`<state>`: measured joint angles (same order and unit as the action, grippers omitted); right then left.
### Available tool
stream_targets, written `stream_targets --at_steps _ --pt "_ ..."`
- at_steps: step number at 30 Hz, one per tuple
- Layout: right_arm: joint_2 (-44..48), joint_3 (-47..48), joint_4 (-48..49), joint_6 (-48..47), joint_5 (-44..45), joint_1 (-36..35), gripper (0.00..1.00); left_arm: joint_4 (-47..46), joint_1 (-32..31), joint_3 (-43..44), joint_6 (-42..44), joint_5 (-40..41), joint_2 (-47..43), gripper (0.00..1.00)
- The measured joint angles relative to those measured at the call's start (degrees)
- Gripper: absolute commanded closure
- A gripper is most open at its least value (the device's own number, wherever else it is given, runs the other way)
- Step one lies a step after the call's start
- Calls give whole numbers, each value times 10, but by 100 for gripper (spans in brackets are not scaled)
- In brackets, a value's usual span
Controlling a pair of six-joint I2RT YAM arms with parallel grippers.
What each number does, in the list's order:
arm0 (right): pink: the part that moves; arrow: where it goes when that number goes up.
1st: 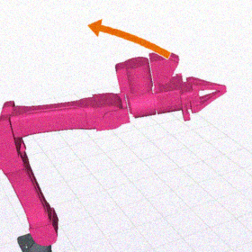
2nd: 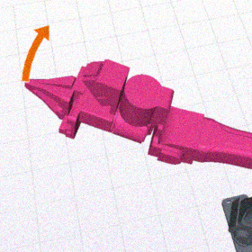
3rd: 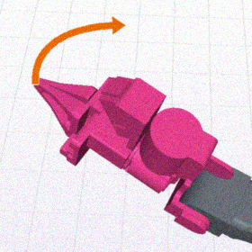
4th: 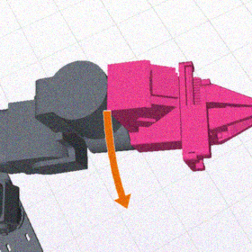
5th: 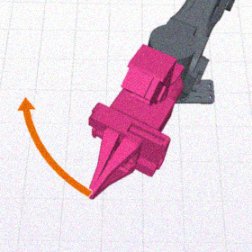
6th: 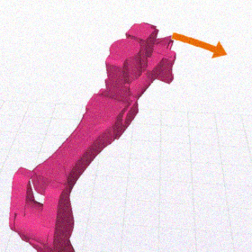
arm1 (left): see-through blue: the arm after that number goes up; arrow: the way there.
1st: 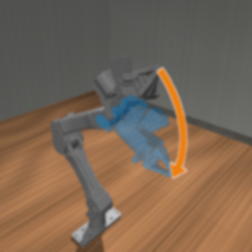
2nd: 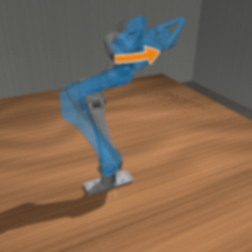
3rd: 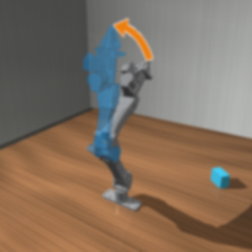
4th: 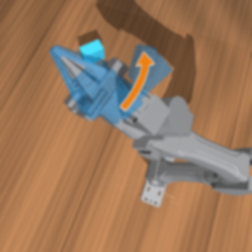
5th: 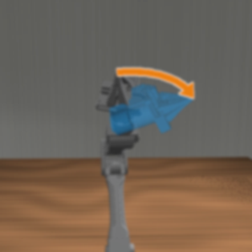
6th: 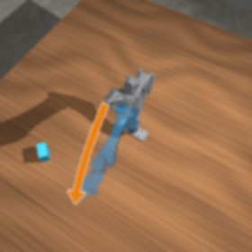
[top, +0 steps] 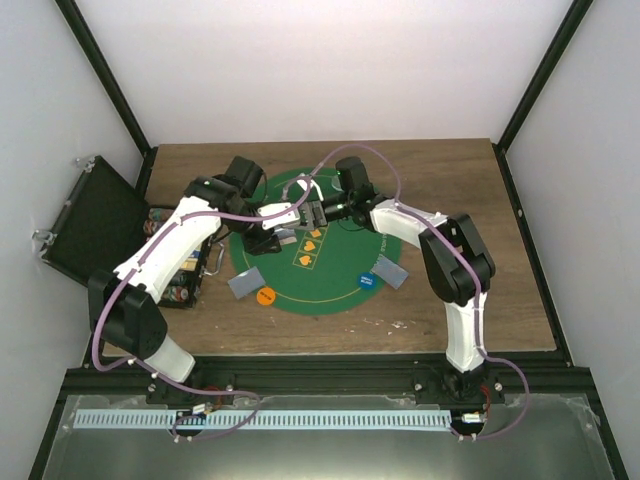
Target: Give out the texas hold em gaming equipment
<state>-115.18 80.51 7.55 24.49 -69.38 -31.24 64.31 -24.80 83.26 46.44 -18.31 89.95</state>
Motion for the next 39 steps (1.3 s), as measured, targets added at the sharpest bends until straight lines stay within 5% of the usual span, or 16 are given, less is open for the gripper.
stream_targets --at_steps 5,11,30,39 --pt "-9 16 -32 -23 10 -12 9 -7 0 0 -3 2 3 52" --pt "-8 21 -82 -61 39 -14 24 -11 0 0 -4 12 5 53" --pt "52 20 -160 -124 81 7 88 -36 0 -7 -11 36 7 53" --pt "81 21 -220 -152 133 12 99 -47 1 -30 -11 56 7 53"
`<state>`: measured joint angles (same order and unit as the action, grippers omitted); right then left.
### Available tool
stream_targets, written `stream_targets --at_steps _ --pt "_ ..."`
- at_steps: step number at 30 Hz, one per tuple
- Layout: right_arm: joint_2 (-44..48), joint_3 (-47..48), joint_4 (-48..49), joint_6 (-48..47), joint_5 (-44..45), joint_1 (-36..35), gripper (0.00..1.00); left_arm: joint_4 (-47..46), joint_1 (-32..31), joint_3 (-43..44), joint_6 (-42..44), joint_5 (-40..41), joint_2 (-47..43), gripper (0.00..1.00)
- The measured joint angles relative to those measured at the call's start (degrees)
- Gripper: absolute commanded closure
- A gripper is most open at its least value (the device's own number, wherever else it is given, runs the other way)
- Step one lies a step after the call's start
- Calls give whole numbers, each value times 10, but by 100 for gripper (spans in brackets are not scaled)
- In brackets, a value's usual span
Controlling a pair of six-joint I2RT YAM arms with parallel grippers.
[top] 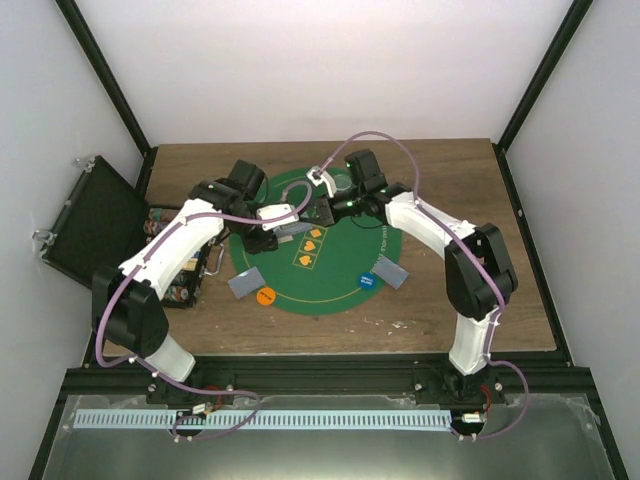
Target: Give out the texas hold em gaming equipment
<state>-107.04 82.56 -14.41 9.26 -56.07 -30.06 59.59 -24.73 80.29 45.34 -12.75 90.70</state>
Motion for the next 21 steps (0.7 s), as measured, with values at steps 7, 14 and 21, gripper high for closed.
stream_targets --at_steps 7,14,21 --pt "26 1 -33 -8 47 19 99 -7 24 -13 -4 8 0 54" --pt "79 -17 -6 15 66 60 99 -9 90 -17 -17 12 -2 54" --pt "0 -29 44 51 40 -6 99 -7 127 -11 -32 24 -21 53"
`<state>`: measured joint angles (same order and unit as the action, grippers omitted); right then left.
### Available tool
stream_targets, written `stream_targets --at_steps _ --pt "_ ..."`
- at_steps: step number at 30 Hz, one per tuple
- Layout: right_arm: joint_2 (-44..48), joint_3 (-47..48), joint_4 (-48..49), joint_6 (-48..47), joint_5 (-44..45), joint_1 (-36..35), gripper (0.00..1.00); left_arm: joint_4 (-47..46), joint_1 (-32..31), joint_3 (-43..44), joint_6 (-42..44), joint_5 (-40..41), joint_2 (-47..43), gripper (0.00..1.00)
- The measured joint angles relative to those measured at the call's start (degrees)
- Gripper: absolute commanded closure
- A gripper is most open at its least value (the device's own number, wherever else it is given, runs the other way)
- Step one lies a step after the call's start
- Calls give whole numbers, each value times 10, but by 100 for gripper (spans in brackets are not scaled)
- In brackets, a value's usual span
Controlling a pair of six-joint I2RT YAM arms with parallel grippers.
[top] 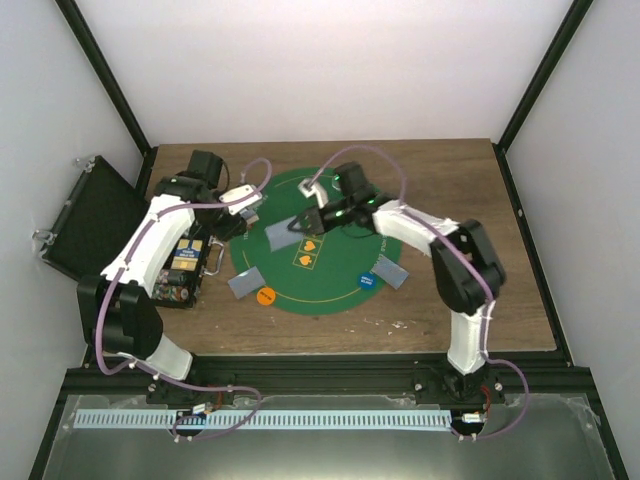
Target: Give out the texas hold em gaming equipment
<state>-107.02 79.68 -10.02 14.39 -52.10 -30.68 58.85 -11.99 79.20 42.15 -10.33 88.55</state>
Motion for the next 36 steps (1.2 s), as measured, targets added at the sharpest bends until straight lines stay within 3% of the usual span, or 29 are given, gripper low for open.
stream_targets --at_steps 7,15,23,36 --pt "-148 35 36 37 -40 -95 99 -3 30 21 -18 29 -8 53" --pt "-254 158 33 30 -67 -128 99 -4 41 21 -30 38 -13 53" --pt "-310 223 23 26 -68 -129 99 -4 41 21 -30 38 -13 53" --pt "-356 227 15 26 -69 -138 99 -4 41 21 -30 38 -13 53"
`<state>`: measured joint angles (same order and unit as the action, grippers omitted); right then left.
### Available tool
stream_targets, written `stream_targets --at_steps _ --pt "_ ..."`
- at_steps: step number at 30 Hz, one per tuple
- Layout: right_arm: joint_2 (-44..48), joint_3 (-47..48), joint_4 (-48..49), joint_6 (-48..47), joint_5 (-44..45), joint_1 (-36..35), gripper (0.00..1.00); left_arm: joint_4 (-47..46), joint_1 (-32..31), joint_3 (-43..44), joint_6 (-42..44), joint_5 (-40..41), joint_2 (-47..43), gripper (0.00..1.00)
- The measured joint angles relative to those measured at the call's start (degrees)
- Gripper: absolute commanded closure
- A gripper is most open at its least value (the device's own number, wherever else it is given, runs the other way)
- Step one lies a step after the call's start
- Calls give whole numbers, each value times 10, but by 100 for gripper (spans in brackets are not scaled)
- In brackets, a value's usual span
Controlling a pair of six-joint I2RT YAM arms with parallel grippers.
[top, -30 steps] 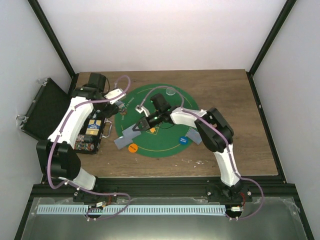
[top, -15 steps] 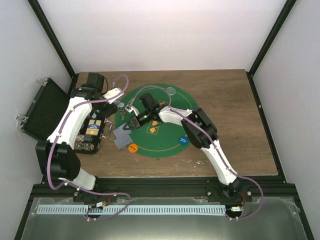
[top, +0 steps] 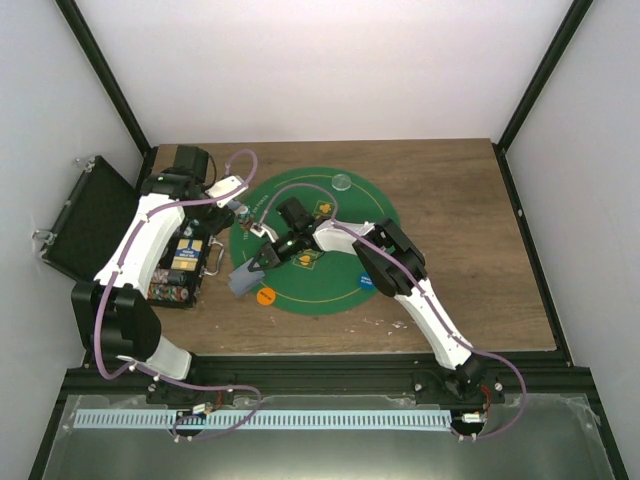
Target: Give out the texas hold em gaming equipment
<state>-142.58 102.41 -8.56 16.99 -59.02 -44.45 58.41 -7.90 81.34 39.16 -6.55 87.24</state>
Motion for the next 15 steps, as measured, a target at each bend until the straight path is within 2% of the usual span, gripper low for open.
stream_targets --at_steps 15 --pt "3 -1 -25 -25 -21 0 99 0 0 0 0 -2 0 53"
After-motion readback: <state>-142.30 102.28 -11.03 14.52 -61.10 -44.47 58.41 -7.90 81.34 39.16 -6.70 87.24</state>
